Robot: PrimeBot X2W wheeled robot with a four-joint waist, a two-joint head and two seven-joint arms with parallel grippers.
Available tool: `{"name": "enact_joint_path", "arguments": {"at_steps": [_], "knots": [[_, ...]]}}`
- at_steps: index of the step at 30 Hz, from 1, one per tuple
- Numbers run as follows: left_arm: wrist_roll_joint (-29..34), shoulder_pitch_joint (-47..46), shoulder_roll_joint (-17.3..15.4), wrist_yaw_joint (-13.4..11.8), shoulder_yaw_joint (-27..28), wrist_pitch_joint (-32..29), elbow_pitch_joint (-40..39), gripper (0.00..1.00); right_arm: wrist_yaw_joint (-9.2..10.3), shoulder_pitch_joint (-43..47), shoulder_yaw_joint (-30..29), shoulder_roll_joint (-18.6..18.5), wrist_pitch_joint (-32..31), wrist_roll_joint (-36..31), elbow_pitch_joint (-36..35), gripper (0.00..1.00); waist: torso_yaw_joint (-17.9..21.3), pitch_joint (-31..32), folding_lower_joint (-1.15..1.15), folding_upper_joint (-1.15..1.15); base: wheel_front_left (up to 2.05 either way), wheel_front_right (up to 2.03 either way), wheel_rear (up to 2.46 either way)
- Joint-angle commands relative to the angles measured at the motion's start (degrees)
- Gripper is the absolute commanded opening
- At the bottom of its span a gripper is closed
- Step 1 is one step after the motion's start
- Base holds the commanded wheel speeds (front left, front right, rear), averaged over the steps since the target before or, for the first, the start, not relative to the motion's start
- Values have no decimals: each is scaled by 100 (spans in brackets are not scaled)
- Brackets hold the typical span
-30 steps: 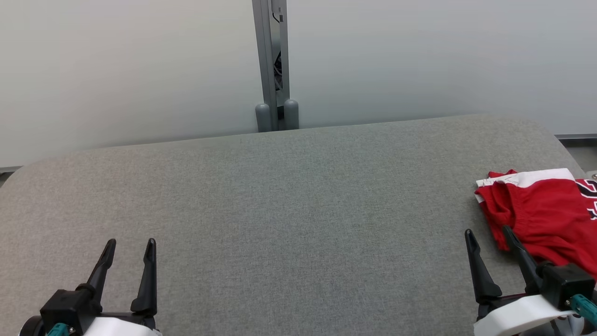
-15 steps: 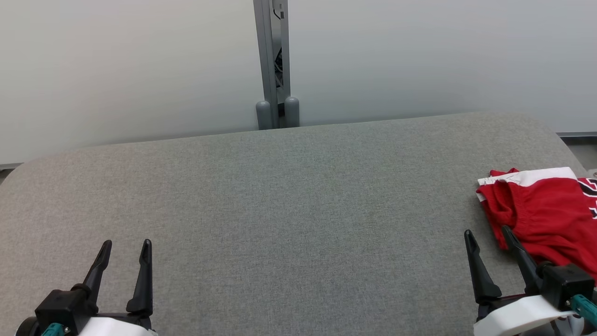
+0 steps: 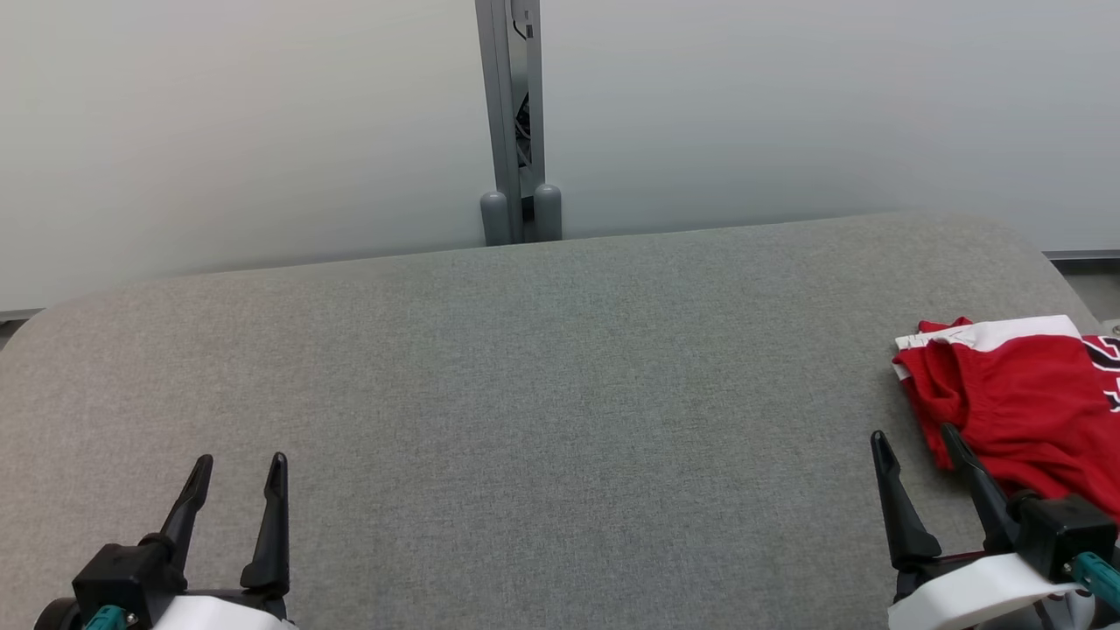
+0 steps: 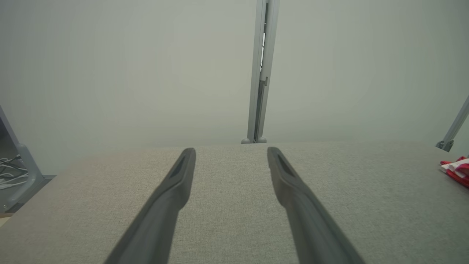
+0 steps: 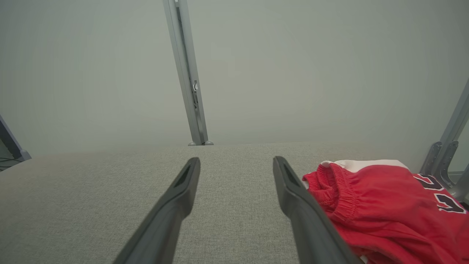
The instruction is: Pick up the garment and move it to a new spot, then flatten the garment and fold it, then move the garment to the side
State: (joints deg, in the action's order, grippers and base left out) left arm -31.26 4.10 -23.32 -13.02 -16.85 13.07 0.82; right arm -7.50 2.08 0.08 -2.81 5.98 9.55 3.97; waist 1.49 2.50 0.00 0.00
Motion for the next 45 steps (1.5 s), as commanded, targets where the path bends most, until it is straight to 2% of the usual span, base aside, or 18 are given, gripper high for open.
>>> {"name": "enact_joint_path", "arguments": {"at_steps": [1,6,7,10,25,45], "knots": [[-17,-29,-32,-27,-4,-5,29,100,3,37,-20,-23,-12,-2,-14,100,-3,8,0,0,0,0,0],[-32,-29,-19,-72,-17,-19,58,100,2,32,-18,-23,-30,13,-27,100,-10,24,0,0,0,0,0],[-10,2,21,-46,-23,-20,40,0,-1,0,6,0,-14,9,5,0,-10,24,0,0,0,0,0],[-29,80,157,-39,-90,-32,183,0,-1,86,34,51,-20,39,149,0,-10,24,0,0,0,0,0],[-1259,-133,517,377,278,-292,392,0,-1,-117,-181,12,-355,1694,327,0,-27,-12,0,0,0,0,0],[-2589,-362,917,834,693,-585,595,0,0,-338,-439,-21,-732,3477,524,0,-49,-61,0,0,0,0,0]]}}
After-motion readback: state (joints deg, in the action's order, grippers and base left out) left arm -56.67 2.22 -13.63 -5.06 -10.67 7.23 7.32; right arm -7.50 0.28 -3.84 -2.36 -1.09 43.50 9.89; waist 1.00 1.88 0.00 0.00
